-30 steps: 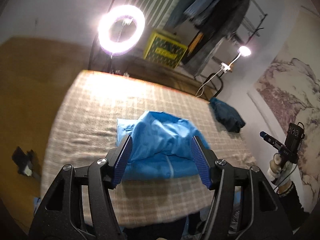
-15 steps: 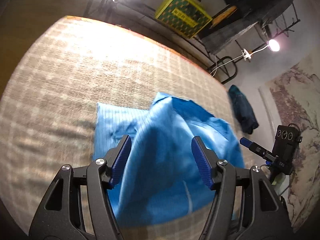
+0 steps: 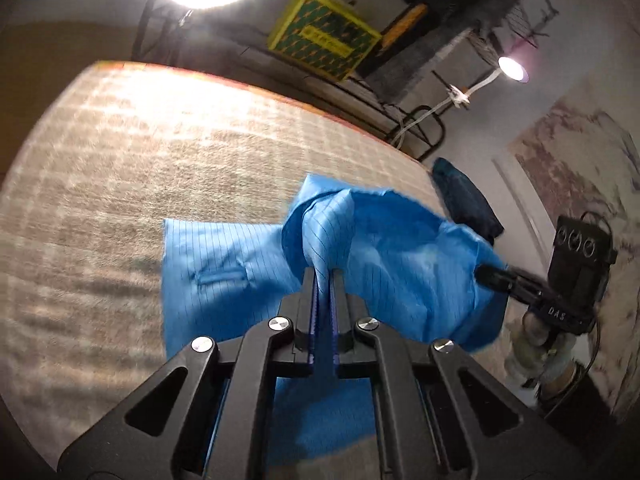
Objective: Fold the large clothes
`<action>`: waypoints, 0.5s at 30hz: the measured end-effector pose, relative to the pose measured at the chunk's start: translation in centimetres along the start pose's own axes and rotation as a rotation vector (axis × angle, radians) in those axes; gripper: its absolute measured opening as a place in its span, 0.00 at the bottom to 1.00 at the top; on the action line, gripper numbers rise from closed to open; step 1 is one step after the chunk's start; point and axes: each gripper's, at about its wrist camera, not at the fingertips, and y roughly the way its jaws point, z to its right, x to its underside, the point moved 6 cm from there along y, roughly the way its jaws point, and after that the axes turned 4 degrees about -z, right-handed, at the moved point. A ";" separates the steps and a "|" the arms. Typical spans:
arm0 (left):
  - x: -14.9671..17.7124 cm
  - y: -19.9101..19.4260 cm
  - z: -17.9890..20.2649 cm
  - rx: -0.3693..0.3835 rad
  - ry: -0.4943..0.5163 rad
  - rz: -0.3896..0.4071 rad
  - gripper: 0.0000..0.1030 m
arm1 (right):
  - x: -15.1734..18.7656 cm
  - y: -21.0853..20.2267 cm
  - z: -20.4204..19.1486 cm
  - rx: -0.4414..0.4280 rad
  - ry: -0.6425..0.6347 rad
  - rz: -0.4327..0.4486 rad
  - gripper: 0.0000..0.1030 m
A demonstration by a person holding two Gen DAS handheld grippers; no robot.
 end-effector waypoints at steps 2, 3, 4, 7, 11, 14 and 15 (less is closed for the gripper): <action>1.7 -2.2 1.1 -0.010 0.059 0.009 0.03 | 0.8 -1.4 -1.9 0.037 -0.088 0.016 0.01; 2.4 -2.9 1.4 -0.015 0.082 0.005 0.03 | 1.3 -1.9 -2.9 0.055 -0.130 0.022 0.01; 3.6 -3.9 1.7 -0.029 0.102 0.000 0.03 | 2.2 -2.5 -4.0 0.069 -0.171 0.025 0.01; 6.9 -5.8 2.0 -0.070 0.143 -0.024 0.03 | 5.0 -3.5 -6.1 0.099 -0.261 0.010 0.02; 11.9 -7.2 2.0 -0.088 0.178 -0.100 0.03 | 9.0 -4.5 -7.0 0.094 -0.293 -0.038 0.22; 15.4 -8.2 1.6 -0.105 0.202 -0.161 0.06 | 11.6 -5.8 -6.5 0.060 -0.289 -0.078 0.25; 16.0 -8.6 1.5 -0.105 0.202 -0.170 0.08 | 12.5 -6.6 -6.4 0.050 -0.285 -0.083 0.27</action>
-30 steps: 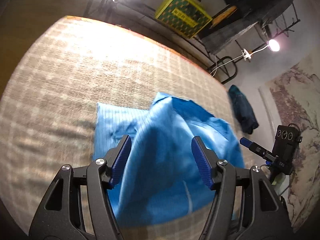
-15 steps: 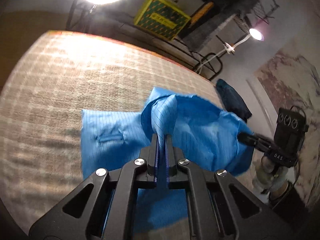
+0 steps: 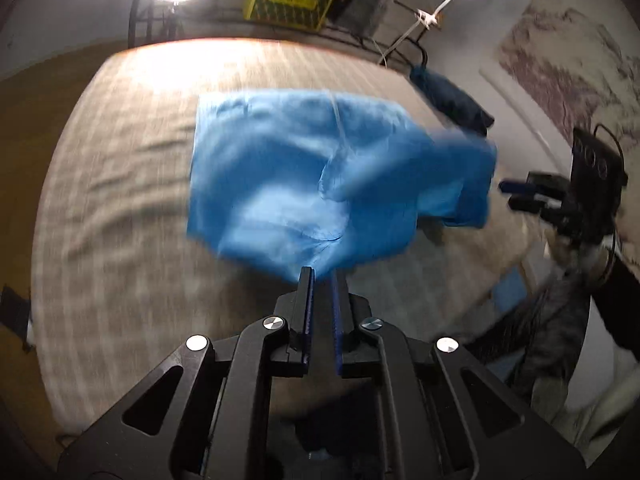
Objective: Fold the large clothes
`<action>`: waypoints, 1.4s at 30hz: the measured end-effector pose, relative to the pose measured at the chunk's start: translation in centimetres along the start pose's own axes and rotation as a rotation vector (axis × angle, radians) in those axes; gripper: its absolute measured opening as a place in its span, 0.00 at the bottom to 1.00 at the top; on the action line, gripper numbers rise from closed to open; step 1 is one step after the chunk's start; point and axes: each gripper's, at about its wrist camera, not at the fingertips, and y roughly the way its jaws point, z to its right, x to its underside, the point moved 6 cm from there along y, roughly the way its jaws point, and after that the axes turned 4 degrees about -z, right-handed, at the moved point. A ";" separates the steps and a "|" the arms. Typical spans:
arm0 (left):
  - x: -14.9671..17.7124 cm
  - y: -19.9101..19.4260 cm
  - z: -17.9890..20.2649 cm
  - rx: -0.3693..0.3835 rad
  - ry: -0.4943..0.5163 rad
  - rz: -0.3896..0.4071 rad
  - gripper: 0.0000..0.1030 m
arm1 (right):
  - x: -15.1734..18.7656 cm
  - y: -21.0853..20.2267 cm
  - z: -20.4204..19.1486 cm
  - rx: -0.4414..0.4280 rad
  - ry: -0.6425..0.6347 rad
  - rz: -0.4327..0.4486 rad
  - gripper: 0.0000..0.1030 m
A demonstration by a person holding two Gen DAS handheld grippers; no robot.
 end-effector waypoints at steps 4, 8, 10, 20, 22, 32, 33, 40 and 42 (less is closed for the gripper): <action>0.7 -1.4 -2.1 -0.015 -0.098 0.034 0.44 | 1.2 -1.7 1.6 -0.046 0.097 0.032 0.40; -1.7 -1.1 -5.9 -0.024 -0.259 0.108 0.59 | 0.7 -0.9 6.4 0.035 0.274 0.074 0.72; -3.0 -0.1 -8.3 -0.035 -0.331 0.124 0.59 | 0.6 0.6 9.4 0.029 0.390 0.071 0.72; -5.9 6.9 -13.8 0.090 -0.550 0.073 0.59 | 2.6 7.1 17.0 -0.103 0.719 0.003 0.49; -6.1 7.6 -13.4 0.124 -0.544 0.065 0.53 | 2.2 8.3 16.9 -0.138 0.701 -0.024 0.24; -7.2 8.5 -12.0 0.051 -0.439 0.046 0.07 | 0.5 8.3 16.7 -0.141 0.640 0.009 0.08; -7.1 8.6 -12.2 0.061 -0.451 0.034 0.11 | 0.6 8.6 16.5 -0.145 0.625 -0.008 0.09; -9.3 8.2 -12.3 0.101 -0.461 0.054 0.20 | -0.8 6.9 18.5 -0.194 0.653 0.057 0.46; -9.7 8.8 -12.5 0.112 -0.480 0.042 0.22 | -1.3 7.4 19.9 -0.187 0.687 0.066 0.46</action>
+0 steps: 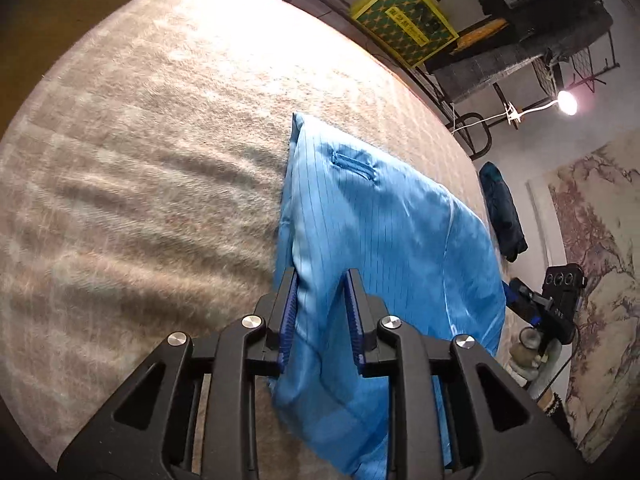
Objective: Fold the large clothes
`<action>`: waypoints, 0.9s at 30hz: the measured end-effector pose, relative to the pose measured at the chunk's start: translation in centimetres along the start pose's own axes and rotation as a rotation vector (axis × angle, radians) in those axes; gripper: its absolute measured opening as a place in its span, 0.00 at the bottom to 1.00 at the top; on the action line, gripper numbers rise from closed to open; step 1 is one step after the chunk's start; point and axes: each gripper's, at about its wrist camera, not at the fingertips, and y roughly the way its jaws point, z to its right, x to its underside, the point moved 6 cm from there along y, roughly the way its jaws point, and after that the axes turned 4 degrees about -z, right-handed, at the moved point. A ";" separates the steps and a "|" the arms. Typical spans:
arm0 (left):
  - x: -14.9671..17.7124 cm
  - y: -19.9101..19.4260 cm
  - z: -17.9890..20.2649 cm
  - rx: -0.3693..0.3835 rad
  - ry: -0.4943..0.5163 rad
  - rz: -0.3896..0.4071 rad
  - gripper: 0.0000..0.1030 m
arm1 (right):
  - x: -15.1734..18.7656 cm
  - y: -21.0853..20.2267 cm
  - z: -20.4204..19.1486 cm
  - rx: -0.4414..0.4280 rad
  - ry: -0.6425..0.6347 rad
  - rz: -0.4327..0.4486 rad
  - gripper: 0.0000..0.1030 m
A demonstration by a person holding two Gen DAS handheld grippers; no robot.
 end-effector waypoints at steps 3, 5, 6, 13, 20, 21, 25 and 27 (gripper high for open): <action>-0.4 0.6 0.1 -0.014 0.022 0.006 0.17 | -1.4 1.4 1.2 -0.005 0.044 -0.012 0.39; -0.7 0.7 0.5 -0.016 0.050 0.013 0.05 | -1.3 1.9 0.7 -0.015 0.031 -0.031 0.06; -1.0 0.4 0.9 -0.005 0.054 0.029 0.04 | -1.5 2.0 0.3 -0.002 0.012 -0.025 0.04; -4.2 -0.6 2.0 0.032 0.031 0.111 0.03 | -4.5 0.0 -0.1 -0.012 0.016 0.091 0.00; -4.1 3.0 0.3 -0.073 0.051 0.052 0.04 | -3.5 2.5 1.9 0.065 0.018 0.008 0.02; -3.9 3.0 0.3 -0.086 0.059 0.047 0.05 | -3.2 2.6 2.0 0.099 0.005 -0.004 0.05; -3.9 1.0 0.5 -0.122 0.071 0.082 0.16 | -3.7 0.2 1.6 0.133 -0.012 0.020 0.28; -4.4 -0.1 0.7 -0.124 0.078 0.108 0.17 | -4.5 -1.2 1.2 0.071 -0.007 0.052 0.36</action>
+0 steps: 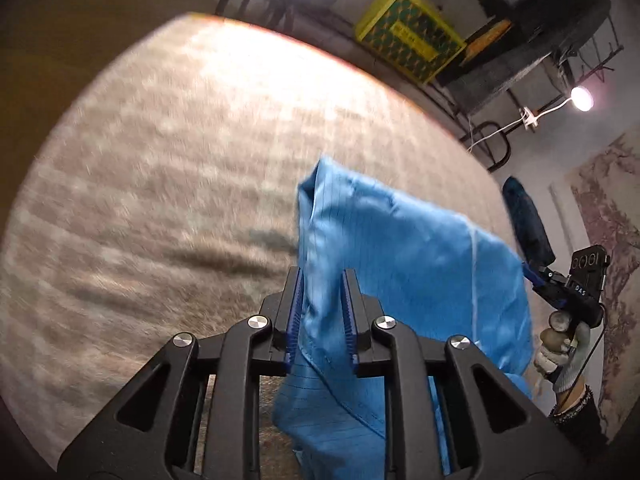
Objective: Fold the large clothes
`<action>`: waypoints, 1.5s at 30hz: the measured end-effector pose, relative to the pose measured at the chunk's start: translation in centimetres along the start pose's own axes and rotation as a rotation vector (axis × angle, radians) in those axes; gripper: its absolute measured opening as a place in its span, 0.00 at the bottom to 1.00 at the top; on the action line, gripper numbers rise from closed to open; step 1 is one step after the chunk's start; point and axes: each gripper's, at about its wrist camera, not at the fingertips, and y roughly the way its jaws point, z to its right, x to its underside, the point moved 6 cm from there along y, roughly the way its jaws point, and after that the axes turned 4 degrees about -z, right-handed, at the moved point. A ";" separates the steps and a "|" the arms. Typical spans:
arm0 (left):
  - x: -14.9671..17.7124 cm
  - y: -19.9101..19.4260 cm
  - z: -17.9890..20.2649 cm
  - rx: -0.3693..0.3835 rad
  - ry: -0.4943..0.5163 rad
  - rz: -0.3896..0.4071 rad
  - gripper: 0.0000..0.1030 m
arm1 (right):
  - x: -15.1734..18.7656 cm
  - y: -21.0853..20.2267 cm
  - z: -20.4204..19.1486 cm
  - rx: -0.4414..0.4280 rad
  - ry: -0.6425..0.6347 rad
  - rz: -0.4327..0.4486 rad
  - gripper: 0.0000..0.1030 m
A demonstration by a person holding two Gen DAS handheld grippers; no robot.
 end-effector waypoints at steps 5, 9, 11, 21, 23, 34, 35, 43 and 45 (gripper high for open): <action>-1.9 -1.7 1.6 0.006 0.003 0.063 0.17 | -1.2 0.8 1.4 -0.103 0.135 -0.021 0.46; -2.7 -0.3 3.6 0.051 0.019 0.050 0.17 | -0.5 3.8 3.1 -0.168 0.275 -0.081 0.44; -3.0 1.4 4.2 0.059 0.021 0.025 0.17 | -0.8 4.7 2.9 -0.260 0.332 -0.082 0.37; -1.9 6.5 3.4 -0.042 0.110 -0.047 0.17 | -2.6 3.3 3.2 0.031 0.192 0.052 0.05; -2.3 5.4 3.4 -0.024 0.103 -0.012 0.17 | -2.5 2.1 4.2 0.098 0.214 0.082 0.04; -4.3 3.6 6.4 -0.039 0.187 0.090 0.17 | -0.5 3.8 -9.4 0.090 -0.244 0.037 0.27; -4.3 4.3 6.0 -0.055 0.178 0.080 0.17 | 0.1 4.7 -9.7 0.119 -0.268 0.014 0.27; -3.6 7.3 3.4 -0.122 0.167 0.024 0.17 | 1.8 6.2 -6.3 0.220 -0.189 -0.085 0.14; -3.4 6.2 4.0 -0.141 0.174 0.038 0.17 | 1.8 5.4 -7.1 0.236 -0.201 -0.082 0.18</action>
